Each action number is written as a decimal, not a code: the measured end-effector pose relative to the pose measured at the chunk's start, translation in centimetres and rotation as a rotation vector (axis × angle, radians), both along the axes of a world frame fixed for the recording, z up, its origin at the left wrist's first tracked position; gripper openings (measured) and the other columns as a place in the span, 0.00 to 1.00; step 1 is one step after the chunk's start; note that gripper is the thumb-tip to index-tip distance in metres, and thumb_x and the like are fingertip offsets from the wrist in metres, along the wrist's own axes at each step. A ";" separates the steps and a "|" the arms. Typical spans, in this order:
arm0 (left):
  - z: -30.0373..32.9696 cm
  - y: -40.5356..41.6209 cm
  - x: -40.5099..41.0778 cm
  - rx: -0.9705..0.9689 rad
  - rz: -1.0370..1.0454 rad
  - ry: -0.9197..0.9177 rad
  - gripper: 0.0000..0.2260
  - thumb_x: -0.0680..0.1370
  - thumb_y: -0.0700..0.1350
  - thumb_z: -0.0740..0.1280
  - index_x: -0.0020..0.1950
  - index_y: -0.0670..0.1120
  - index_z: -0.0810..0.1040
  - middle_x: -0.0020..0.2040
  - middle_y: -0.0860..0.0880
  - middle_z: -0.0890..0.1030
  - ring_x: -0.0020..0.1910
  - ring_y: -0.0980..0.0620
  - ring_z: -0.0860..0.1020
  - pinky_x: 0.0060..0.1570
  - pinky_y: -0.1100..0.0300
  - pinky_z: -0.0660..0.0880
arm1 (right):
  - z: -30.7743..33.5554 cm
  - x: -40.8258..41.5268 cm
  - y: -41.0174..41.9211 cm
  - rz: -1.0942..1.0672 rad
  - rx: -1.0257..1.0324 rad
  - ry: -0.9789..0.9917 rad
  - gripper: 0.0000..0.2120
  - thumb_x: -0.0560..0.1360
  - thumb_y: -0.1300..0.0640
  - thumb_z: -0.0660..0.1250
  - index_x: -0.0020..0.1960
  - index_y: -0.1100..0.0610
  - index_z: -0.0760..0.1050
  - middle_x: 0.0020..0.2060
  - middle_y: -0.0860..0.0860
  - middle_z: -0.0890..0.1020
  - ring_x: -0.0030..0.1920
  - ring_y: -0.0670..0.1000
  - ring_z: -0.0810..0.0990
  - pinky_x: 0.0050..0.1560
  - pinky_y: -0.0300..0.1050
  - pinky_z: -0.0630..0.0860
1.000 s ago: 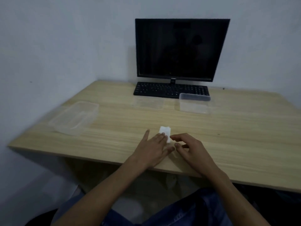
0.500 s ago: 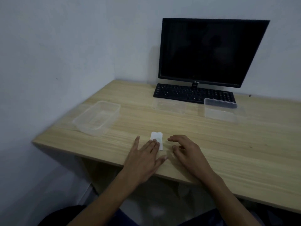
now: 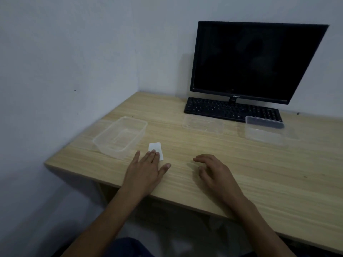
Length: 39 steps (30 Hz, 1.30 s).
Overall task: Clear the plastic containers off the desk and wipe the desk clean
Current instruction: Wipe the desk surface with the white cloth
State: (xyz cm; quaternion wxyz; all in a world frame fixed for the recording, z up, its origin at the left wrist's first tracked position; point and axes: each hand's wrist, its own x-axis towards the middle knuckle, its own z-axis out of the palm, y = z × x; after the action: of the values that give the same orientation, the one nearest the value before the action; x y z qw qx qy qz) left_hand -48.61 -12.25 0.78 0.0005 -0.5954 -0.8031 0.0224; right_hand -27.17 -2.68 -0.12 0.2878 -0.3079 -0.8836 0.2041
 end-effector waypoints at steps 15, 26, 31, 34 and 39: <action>-0.2 -1.2 5.0 0.039 -0.264 -0.064 0.30 0.81 0.62 0.41 0.79 0.47 0.50 0.79 0.50 0.51 0.77 0.56 0.49 0.76 0.52 0.40 | -1.1 0.0 -0.2 -0.029 0.060 -0.069 0.16 0.78 0.61 0.62 0.65 0.54 0.74 0.61 0.48 0.76 0.58 0.40 0.70 0.57 0.30 0.63; -0.1 5.5 8.0 0.075 -0.338 -0.084 0.27 0.83 0.58 0.43 0.78 0.45 0.53 0.79 0.47 0.56 0.77 0.53 0.53 0.75 0.50 0.43 | -0.4 0.6 0.1 -0.252 -0.123 0.261 0.16 0.80 0.63 0.57 0.65 0.57 0.73 0.60 0.48 0.77 0.58 0.43 0.74 0.59 0.34 0.69; 0.0 8.0 8.3 0.058 -0.330 0.004 0.28 0.82 0.58 0.43 0.78 0.43 0.53 0.78 0.46 0.56 0.77 0.53 0.53 0.75 0.47 0.43 | -0.3 0.8 0.2 -0.263 -0.231 0.334 0.15 0.81 0.61 0.56 0.65 0.54 0.74 0.58 0.45 0.78 0.56 0.38 0.75 0.58 0.33 0.71; 0.1 8.3 8.2 0.042 -0.293 0.035 0.28 0.83 0.58 0.43 0.79 0.43 0.51 0.79 0.46 0.55 0.77 0.53 0.53 0.75 0.45 0.42 | 0.0 0.8 0.0 -0.242 -0.220 0.288 0.14 0.81 0.60 0.57 0.64 0.52 0.74 0.57 0.41 0.77 0.55 0.31 0.72 0.54 0.22 0.66; -0.4 7.1 6.9 0.074 -0.140 -0.077 0.32 0.81 0.62 0.40 0.79 0.44 0.52 0.79 0.47 0.55 0.77 0.52 0.53 0.75 0.47 0.43 | 0.3 0.9 -0.2 -0.210 -0.239 0.239 0.15 0.81 0.58 0.58 0.66 0.53 0.73 0.60 0.44 0.77 0.60 0.40 0.73 0.60 0.33 0.68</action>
State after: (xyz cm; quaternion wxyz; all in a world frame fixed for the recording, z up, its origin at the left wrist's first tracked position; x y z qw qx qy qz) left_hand -41.68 -5.19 0.35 -0.0069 -0.6502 -0.7591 -0.0305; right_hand -26.30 -2.93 0.18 0.3719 -0.4039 -0.7755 0.3116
